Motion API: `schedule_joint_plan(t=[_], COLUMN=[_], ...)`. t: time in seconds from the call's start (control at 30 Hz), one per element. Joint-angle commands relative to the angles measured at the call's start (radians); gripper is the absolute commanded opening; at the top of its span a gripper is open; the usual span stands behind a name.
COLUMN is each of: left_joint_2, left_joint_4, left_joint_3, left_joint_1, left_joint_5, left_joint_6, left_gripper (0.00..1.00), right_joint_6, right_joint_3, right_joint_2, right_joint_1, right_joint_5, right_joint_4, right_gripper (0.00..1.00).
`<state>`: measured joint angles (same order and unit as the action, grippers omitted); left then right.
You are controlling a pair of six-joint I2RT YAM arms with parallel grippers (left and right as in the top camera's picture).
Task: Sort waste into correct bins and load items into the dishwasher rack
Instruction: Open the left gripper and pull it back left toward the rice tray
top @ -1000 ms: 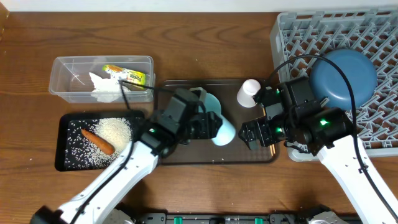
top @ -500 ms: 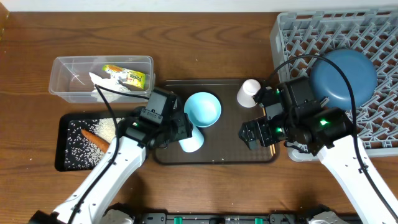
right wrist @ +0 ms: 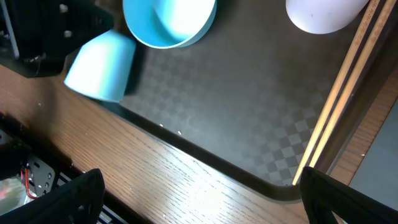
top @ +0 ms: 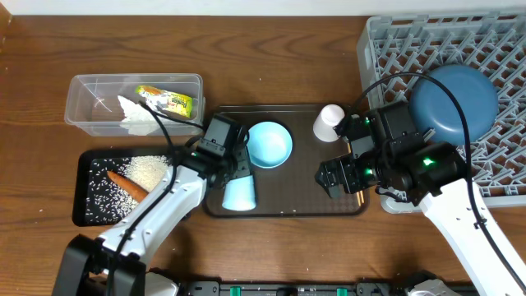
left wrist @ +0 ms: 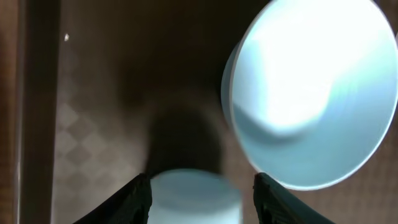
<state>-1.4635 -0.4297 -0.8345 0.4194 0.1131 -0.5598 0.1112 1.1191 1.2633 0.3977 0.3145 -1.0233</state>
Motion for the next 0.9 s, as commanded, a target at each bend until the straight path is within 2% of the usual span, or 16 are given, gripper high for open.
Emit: schedule_joint_plan(t=[0.0, 0.2, 0.7, 0.87], left_joint_2=[-0.010, -0.016, -0.046, -0.070], left_joint_4=[0.031, 0.088, 0.152, 0.187], left_joint_3=[0.010, 0.009, 0.009, 0.009], left_joint_1=[-0.004, -0.004, -0.004, -0.003], left_joint_5=[-0.029, -0.044, -0.047, -0.043], left_joint_6=[0.014, 0.063, 0.062, 0.050], left_gripper=[0.56, 0.57, 0.61, 0.56], right_joint_6=[0.000, 0.000, 0.000, 0.000], right_joint_3=[0.009, 0.009, 0.009, 0.009], right_joint_2=[0.005, 0.005, 0.005, 0.005], right_joint_1=[0.021, 0.021, 0.021, 0.021], right_joint_5=[0.003, 0.003, 0.003, 0.003], right_joint_4=[0.002, 0.002, 0.002, 0.001], right_gripper=[0.99, 0.99, 0.99, 0.99])
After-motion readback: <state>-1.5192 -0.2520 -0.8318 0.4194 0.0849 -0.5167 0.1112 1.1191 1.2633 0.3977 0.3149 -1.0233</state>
